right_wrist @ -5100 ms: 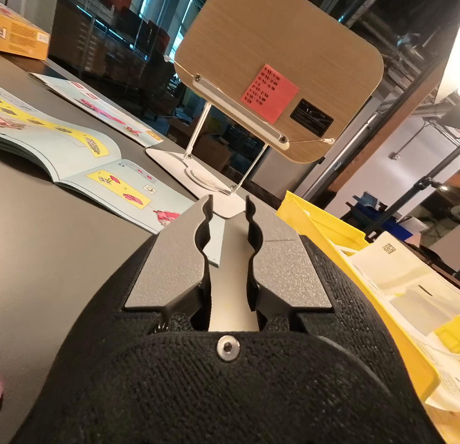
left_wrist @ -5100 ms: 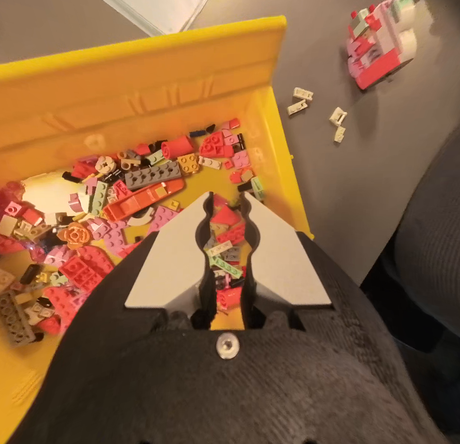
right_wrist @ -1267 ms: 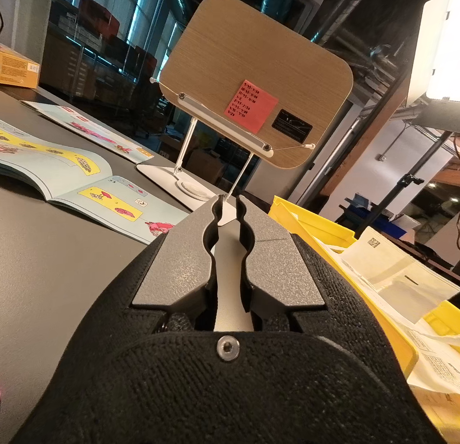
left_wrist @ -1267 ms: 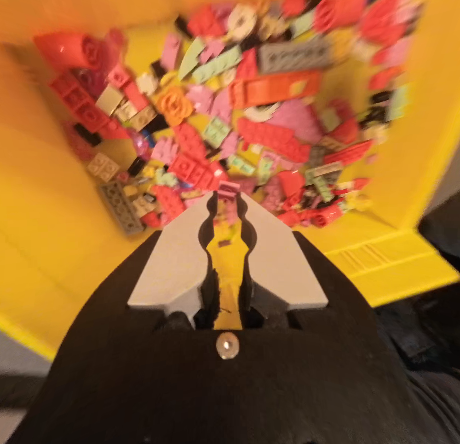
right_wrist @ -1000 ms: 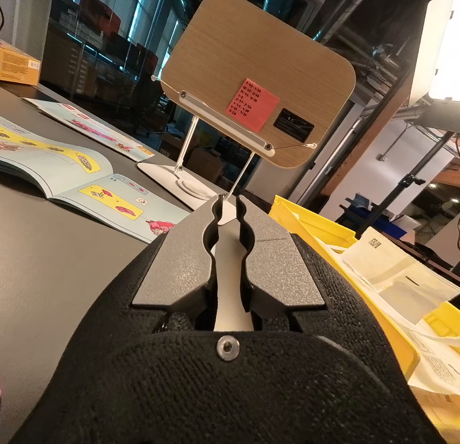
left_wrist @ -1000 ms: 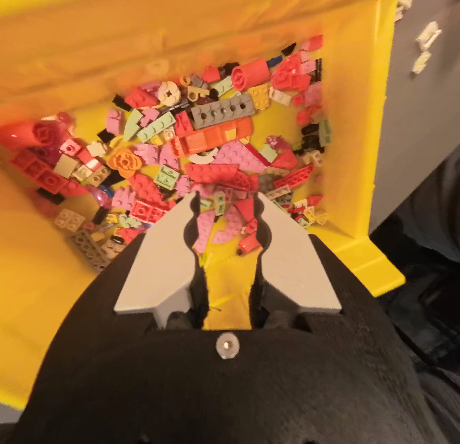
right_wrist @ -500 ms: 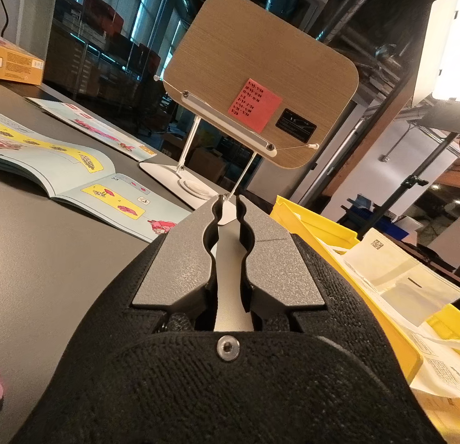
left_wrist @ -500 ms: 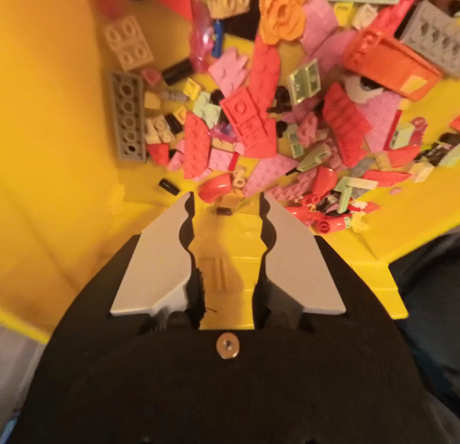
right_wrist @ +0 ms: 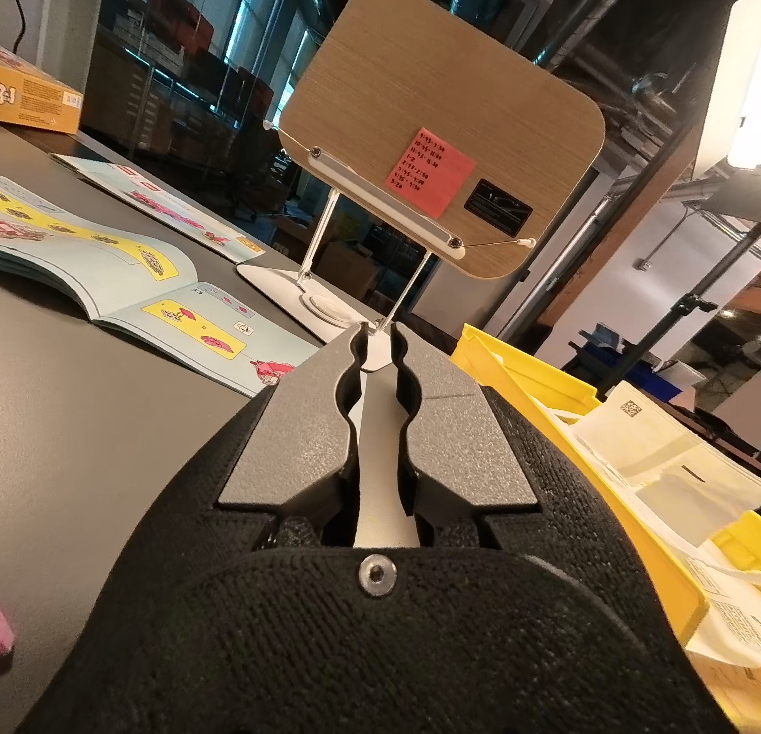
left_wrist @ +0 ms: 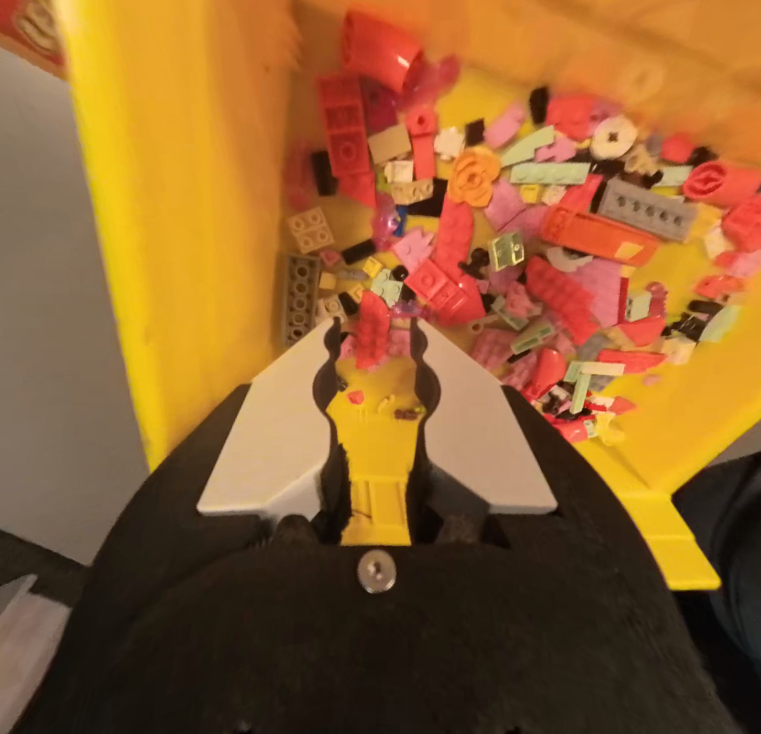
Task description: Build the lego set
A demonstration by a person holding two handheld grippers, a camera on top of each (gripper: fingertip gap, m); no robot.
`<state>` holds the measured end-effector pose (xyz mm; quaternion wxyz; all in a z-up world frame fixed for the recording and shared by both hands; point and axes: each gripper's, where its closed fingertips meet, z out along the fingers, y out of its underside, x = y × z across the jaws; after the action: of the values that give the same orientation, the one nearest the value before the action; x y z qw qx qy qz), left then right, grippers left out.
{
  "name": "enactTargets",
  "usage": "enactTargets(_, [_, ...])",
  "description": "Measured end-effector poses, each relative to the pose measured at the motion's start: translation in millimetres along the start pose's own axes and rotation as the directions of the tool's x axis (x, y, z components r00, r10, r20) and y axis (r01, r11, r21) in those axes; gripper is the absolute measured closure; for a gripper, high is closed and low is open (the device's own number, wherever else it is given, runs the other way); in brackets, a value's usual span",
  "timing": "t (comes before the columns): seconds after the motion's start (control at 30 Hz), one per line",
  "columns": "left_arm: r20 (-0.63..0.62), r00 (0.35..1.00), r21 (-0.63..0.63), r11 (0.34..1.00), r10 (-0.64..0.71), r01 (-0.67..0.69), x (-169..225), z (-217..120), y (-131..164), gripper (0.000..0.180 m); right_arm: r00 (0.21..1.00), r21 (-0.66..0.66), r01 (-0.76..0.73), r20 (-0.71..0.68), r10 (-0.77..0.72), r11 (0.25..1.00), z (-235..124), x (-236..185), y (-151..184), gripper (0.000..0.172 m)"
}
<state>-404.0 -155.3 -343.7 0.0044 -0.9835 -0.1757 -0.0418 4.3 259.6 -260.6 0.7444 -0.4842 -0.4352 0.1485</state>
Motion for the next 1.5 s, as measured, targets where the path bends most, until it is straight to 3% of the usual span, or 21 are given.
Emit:
enactTargets(0.13, [0.062,0.997,-0.041,0.998,0.048,-0.045,-7,9,7,0.148,1.000,-0.003,0.001,0.004,-0.001,1.000,0,-1,1,0.163])
enactTargets(0.27, [-0.012,0.999,-0.131,0.990,0.047,-0.048,2,15,28,0.168,1.000,-0.005,0.004,0.005,-0.004,1.000,1,-1,1,0.163])
enactTargets(0.43, [-0.115,0.993,-0.185,0.982,0.019,-0.040,17,4,54,0.169,1.000,-0.003,0.006,0.012,-0.006,1.000,1,-3,1,0.163])
enactTargets(0.5, [-0.082,0.997,-0.122,0.992,0.018,-0.027,10,-1,44,0.165,1.000,0.001,0.011,0.019,-0.011,1.000,1,-4,0,0.163])
enactTargets(0.6, [-0.046,0.997,0.079,0.995,0.061,-0.057,6,-7,5,0.151,0.999,0.005,0.018,0.026,-0.018,1.000,1,-6,-1,0.163])
enactTargets(0.73, [0.014,0.995,0.215,0.972,0.097,-0.098,7,-10,-30,0.162,1.000,0.002,0.017,0.024,-0.017,1.000,1,-6,0,0.163])
enactTargets(0.8, [-0.049,0.996,0.190,0.980,0.076,-0.066,17,-4,-34,0.159,1.000,0.000,0.017,0.024,-0.017,1.000,1,-6,0,0.163])
enactTargets(0.93, [-0.039,0.991,0.192,0.974,0.129,-0.119,27,6,-45,0.153,0.999,0.001,0.020,0.026,-0.020,1.000,1,-6,0,0.163])
enactTargets(1.1, [-0.137,0.972,0.214,0.964,0.191,-0.160,56,13,-53,0.151,0.999,0.000,0.021,0.027,-0.021,1.000,1,-6,0,0.163])
enactTargets(1.37, [-0.087,0.975,0.117,0.975,0.202,-0.191,52,19,-41,0.164,0.999,0.000,0.024,0.029,-0.024,1.000,1,-7,0,0.163])
enactTargets(1.5, [0.103,0.983,0.111,0.980,0.152,-0.163,21,16,-43,0.172,0.999,0.000,0.024,0.031,-0.024,1.000,1,-7,0,0.163])
